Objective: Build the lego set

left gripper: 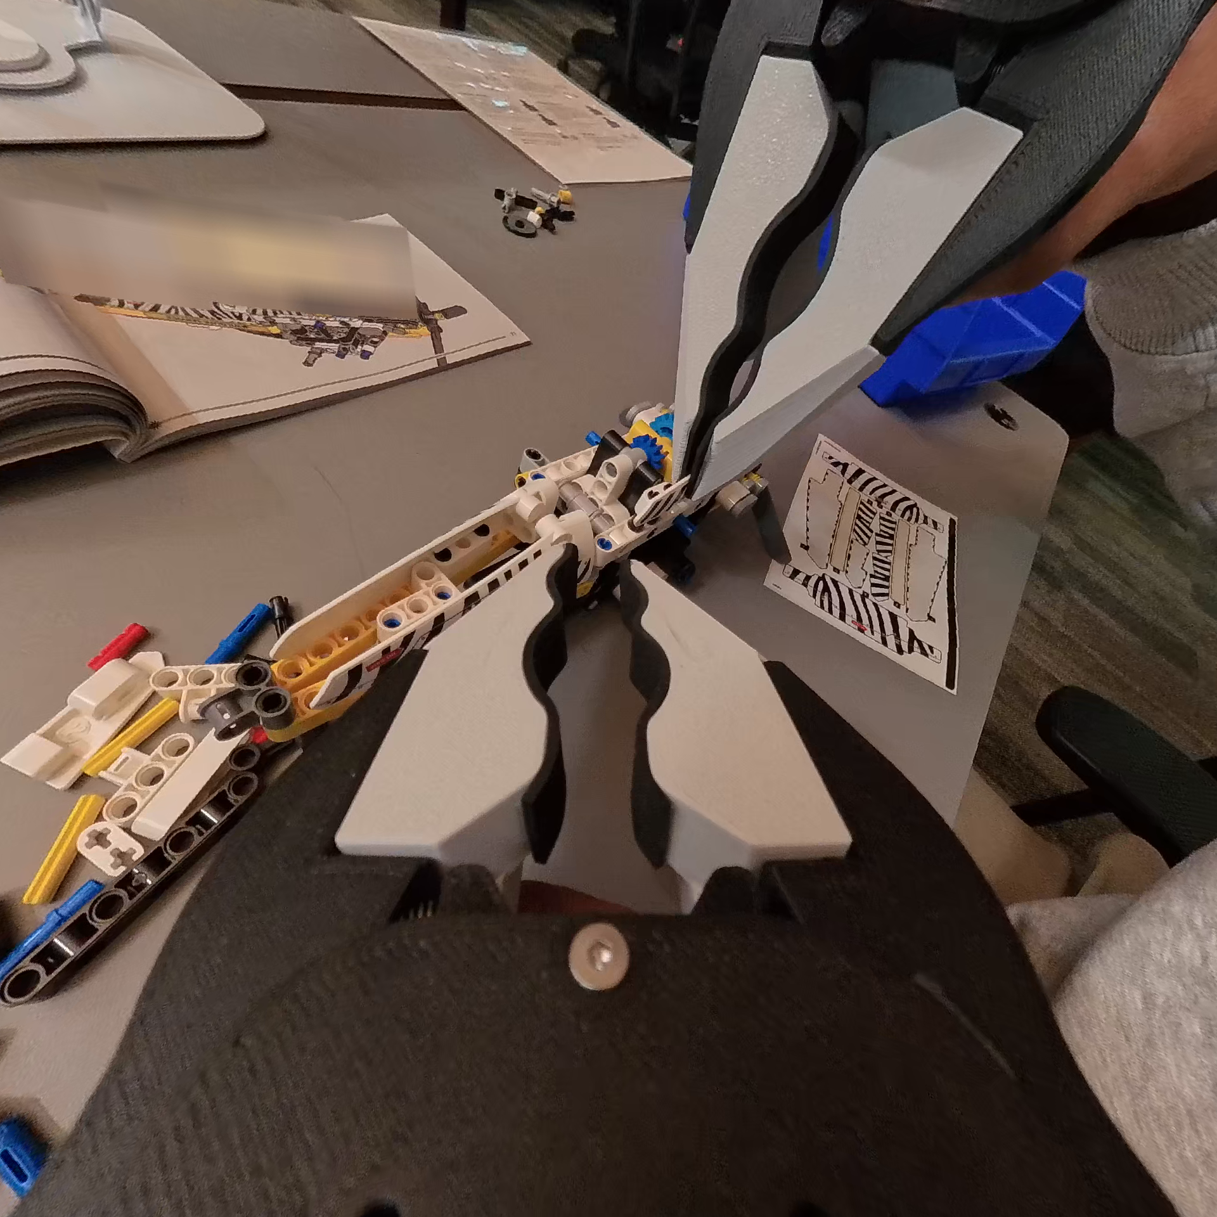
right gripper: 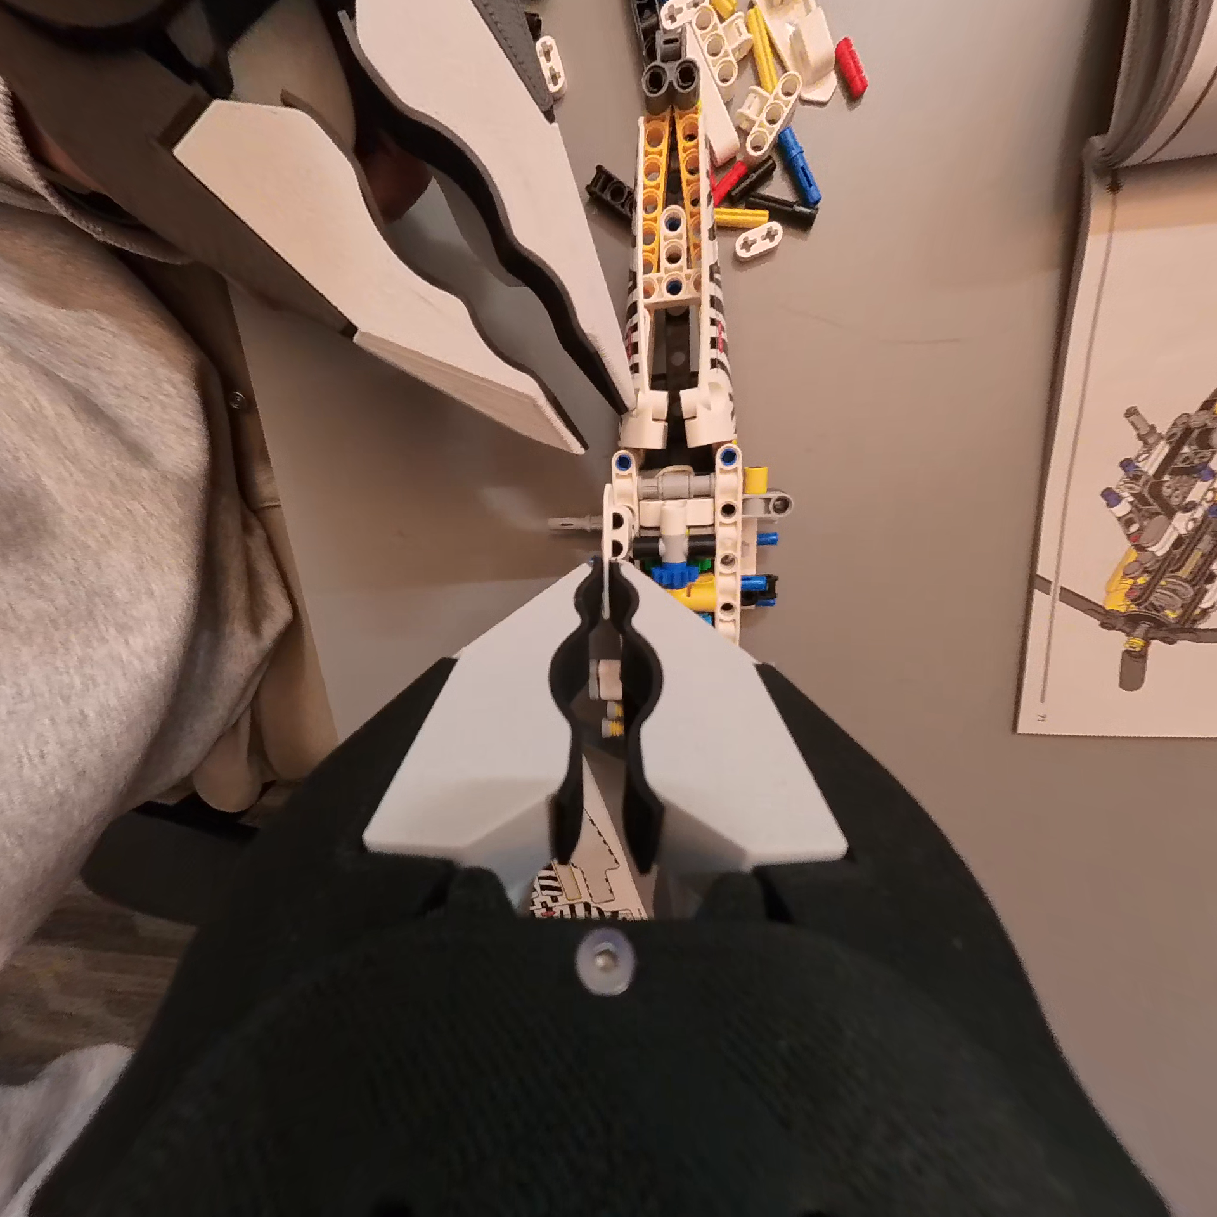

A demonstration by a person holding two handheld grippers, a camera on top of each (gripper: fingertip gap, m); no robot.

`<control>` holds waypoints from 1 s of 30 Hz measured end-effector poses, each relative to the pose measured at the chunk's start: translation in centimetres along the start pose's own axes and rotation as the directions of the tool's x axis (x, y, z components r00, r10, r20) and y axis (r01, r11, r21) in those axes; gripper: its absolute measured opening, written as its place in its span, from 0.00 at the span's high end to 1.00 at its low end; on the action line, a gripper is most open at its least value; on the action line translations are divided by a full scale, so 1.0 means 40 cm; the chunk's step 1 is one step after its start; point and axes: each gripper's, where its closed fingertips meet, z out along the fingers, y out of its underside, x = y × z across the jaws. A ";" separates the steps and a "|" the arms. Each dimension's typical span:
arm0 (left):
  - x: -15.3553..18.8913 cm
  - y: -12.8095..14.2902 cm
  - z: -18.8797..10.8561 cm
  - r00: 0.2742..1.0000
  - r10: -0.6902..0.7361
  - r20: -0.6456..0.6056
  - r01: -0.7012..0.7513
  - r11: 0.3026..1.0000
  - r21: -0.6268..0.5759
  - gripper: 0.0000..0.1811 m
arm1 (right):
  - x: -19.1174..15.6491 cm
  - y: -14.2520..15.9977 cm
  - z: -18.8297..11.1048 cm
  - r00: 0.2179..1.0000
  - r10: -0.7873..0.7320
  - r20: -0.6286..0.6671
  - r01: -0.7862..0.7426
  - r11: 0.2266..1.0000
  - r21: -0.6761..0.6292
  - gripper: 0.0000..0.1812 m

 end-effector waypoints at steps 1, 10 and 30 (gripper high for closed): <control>0.000 0.000 0.000 1.000 0.000 0.000 0.000 1.000 0.000 0.94 | 0.000 0.000 0.000 1.000 -0.002 -0.001 0.002 1.000 0.000 1.00; -0.002 -0.001 -0.001 1.000 -0.009 0.000 0.009 1.000 0.003 0.94 | -0.006 -0.010 -0.004 1.000 -0.003 0.012 0.003 0.999 0.033 1.00; -0.002 -0.001 -0.001 1.000 -0.010 -0.001 0.010 1.000 0.003 0.93 | 0.001 -0.038 0.003 0.999 0.035 0.037 -0.037 0.997 0.068 1.00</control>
